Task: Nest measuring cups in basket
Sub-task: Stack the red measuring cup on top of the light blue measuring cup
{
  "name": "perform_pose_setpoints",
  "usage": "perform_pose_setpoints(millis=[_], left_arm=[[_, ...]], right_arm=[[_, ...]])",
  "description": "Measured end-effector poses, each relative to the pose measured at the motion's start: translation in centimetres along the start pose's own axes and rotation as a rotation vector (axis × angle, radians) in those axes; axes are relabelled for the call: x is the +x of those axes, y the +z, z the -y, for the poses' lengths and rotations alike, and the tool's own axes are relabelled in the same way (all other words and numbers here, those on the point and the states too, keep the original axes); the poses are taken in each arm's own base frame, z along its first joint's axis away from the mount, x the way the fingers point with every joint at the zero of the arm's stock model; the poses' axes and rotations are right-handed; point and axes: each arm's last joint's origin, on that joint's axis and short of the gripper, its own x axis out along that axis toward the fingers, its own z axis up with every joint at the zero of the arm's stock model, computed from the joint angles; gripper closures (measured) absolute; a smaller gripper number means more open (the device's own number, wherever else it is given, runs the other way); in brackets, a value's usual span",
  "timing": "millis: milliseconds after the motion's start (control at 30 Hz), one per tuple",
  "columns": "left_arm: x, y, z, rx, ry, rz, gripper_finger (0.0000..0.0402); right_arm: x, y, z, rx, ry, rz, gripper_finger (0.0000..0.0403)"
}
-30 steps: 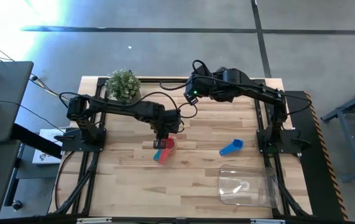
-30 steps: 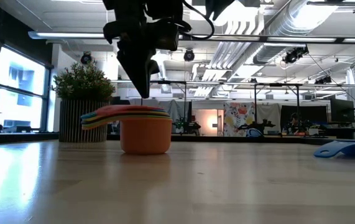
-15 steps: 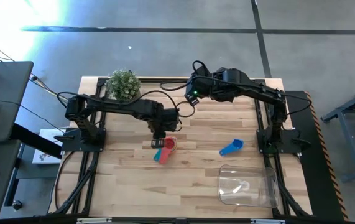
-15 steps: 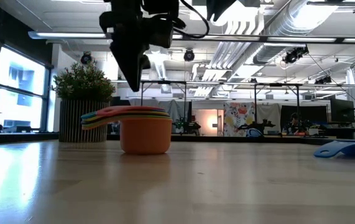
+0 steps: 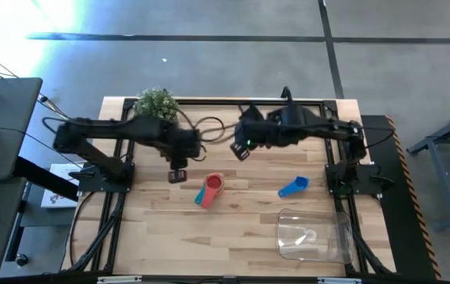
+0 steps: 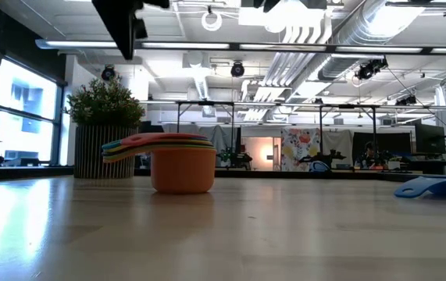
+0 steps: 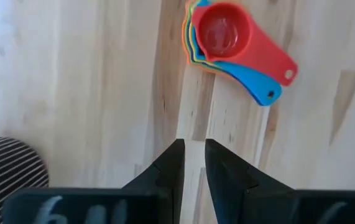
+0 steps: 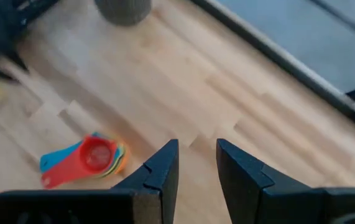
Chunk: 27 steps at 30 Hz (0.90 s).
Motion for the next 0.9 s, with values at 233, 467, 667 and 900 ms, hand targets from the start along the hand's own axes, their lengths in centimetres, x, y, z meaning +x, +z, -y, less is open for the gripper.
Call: perform_pose_setpoints(millis=[233, 467, 667, 900], left_arm=[[-4.8, -3.1, 0.9, -0.039, -0.015, 0.173, 0.0349], [-8.1, -6.4, 2.4, 0.004, -0.089, 0.293, 0.0349], [-9.7, -8.5, 3.4, 0.066, -0.129, 0.354, 0.0349], [-10.9, -10.5, 4.0, 0.146, -0.168, 0.378, 0.0349]], right_arm=[[1.3, -3.8, -3.2, 0.135, 0.021, -0.104, 0.0304], [3.3, -6.6, -6.9, 0.325, 0.151, -0.125, 0.0304], [6.0, -9.1, -9.8, 0.483, 0.283, -0.102, 0.0304], [9.7, -12.3, -11.5, 0.631, 0.383, -0.105, 0.0304]])
